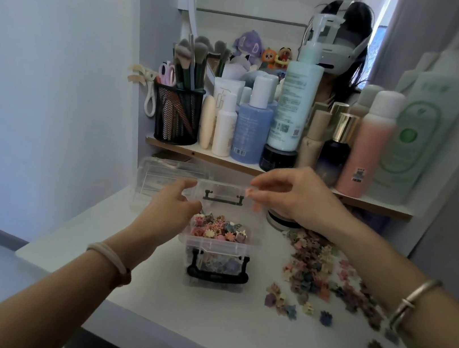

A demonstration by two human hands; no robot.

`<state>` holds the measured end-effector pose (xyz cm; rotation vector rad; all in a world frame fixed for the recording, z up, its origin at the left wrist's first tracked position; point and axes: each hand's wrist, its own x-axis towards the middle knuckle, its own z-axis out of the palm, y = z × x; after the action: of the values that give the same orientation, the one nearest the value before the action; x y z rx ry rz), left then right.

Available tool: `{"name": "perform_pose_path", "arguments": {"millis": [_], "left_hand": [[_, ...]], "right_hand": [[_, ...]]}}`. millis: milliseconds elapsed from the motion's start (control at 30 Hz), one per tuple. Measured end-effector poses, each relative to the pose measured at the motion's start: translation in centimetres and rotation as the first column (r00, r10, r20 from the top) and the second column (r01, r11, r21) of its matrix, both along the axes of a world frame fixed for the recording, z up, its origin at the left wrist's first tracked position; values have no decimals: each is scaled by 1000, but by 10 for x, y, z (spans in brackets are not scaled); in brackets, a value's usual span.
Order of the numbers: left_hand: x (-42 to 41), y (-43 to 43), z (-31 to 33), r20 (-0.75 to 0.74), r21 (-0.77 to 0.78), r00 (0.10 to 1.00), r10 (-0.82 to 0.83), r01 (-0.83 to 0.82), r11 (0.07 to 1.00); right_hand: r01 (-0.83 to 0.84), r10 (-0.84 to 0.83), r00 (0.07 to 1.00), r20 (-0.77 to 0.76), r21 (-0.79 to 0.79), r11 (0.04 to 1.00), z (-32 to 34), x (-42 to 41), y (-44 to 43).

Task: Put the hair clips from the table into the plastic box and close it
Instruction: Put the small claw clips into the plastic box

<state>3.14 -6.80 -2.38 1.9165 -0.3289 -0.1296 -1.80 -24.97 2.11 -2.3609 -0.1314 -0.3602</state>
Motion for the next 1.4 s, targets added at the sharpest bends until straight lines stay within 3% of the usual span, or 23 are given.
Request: {"name": "perform_pose_path", "arguments": {"millis": [133, 200, 267, 433, 500, 567, 667, 733, 767, 900, 967, 1033, 1100, 1400], "left_hand": [[-1, -2, 0, -5, -12, 1000, -5, 5, 1000], [-1, -2, 1, 0, -10, 1000, 0, 0, 1000], [-2, -2, 0, 1, -1, 1000, 0, 0, 1000], [-3, -1, 2, -6, 5, 1000, 1, -1, 1000], [-3, -1, 1, -4, 9, 1000, 4, -4, 1000], [-4, 0, 1, -2, 13, 1000, 1, -1, 1000], [-5, 0, 2, -4, 24, 1000, -4, 4, 1000], [-6, 1, 2, -7, 35, 1000, -8, 9, 999], [-8, 2, 3, -7, 38, 1000, -15, 15, 999], [-12, 6, 4, 3, 49, 999, -35, 35, 998], [-13, 7, 3, 7, 62, 999, -34, 33, 998], [-14, 7, 2, 6, 65, 999, -32, 32, 997], [-14, 7, 2, 4, 62, 1000, -31, 31, 998], [-18, 7, 4, -3, 71, 999, -33, 33, 997]], "right_hand": [[132, -161, 980, -119, -226, 965, -18, -4, -15], [43, -188, 926, -326, -404, 914, -30, -12, -25], [-83, -176, 869, -462, -487, 870, -39, -18, -30], [-136, -136, 903, -408, -570, 810, -50, -22, -20], [-112, -137, 918, -372, -576, 810, -52, -19, -19], [13, -168, 955, -244, -532, 847, -44, -16, -19], [158, -159, 987, 10, -196, 968, -23, -13, -10], [47, -49, 998, 48, 52, 998, -12, -16, 1], [-2, -2, 999, 32, 103, 995, -9, -17, 6], [81, -81, 997, 10, -30, 996, -9, -22, 2], [120, -142, 983, -114, -180, 976, -15, -27, -9], [-25, -122, 926, -358, -381, 924, -26, -34, -16], [-159, -127, 871, -475, -516, 842, -38, -40, -17], [-252, -1, 904, -428, -534, 807, -50, -41, -4]]}}
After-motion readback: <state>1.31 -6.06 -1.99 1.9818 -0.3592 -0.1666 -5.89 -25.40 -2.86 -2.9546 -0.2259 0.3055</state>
